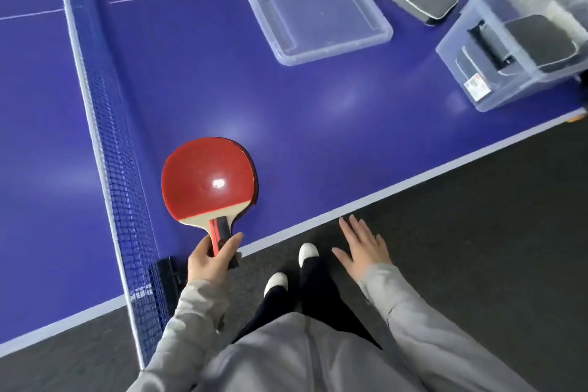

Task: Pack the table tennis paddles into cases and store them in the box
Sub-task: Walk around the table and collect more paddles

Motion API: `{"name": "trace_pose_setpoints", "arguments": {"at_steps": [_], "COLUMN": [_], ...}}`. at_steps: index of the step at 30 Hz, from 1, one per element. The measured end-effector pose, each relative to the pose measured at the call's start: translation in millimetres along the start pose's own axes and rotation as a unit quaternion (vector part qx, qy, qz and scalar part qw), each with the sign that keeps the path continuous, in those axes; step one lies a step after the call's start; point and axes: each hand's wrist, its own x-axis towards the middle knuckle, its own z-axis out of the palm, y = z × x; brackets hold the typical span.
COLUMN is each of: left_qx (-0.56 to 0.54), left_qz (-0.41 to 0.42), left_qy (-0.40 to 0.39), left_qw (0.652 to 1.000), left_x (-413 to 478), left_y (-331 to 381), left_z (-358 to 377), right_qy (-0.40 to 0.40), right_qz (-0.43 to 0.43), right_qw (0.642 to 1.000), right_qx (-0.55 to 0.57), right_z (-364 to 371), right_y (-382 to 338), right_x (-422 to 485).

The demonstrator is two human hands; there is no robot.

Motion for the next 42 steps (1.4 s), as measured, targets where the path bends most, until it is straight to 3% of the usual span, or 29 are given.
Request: {"name": "trace_pose_setpoints", "arguments": {"at_steps": [9, 16, 21, 28, 33, 42], "left_qx": [-0.055, -0.036, -0.051, 0.080, 0.043, 0.125], "left_qz": [-0.019, -0.080, -0.098, -0.069, -0.063, -0.045], "left_qy": [0.124, 0.127, 0.130, 0.160, 0.223, 0.221], "left_qw": [0.991, 0.988, 0.985, 0.981, 0.972, 0.966], "left_x": [81.4, 132.0, 140.5, 132.6, 127.1, 128.9], "left_y": [15.4, 23.7, 17.9, 21.0, 23.1, 16.4], "left_z": [8.4, -1.0, -5.4, 3.1, 8.5, -14.9], "right_qy": [-0.025, -0.037, -0.049, -0.057, -0.046, -0.045], "right_qz": [-0.116, -0.144, -0.140, -0.127, -0.122, -0.108], "right_qw": [0.990, 0.982, 0.982, 0.979, 0.978, 0.976], "right_qx": [-0.075, -0.115, -0.120, -0.147, -0.164, -0.182], "right_z": [-79.1, -118.1, -119.0, -107.9, -104.2, -103.4], "right_y": [-30.1, -53.8, -62.4, -68.2, -68.3, -71.0], "right_x": [122.2, 189.0, 198.7, 195.1, 194.4, 196.0]}}
